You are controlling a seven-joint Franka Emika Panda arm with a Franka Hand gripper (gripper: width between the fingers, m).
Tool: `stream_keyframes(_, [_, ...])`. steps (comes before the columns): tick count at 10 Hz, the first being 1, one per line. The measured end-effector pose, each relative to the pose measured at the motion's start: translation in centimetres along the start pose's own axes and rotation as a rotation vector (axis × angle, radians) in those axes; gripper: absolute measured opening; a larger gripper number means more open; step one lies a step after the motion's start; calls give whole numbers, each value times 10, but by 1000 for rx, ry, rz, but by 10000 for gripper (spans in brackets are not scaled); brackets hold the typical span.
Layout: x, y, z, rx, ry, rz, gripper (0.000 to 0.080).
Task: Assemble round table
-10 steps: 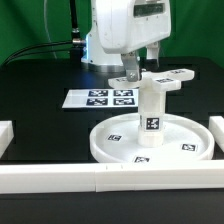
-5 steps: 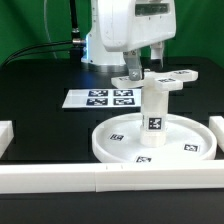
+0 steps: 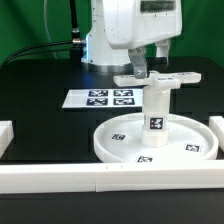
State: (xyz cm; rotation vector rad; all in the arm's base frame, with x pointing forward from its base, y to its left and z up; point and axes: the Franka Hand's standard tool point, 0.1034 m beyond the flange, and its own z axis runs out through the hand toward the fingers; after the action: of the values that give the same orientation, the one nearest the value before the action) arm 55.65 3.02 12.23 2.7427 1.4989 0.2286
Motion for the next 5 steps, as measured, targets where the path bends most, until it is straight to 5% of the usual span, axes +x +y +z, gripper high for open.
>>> stream_keyframes(5, [0, -1, 1, -1, 1, 15, 649])
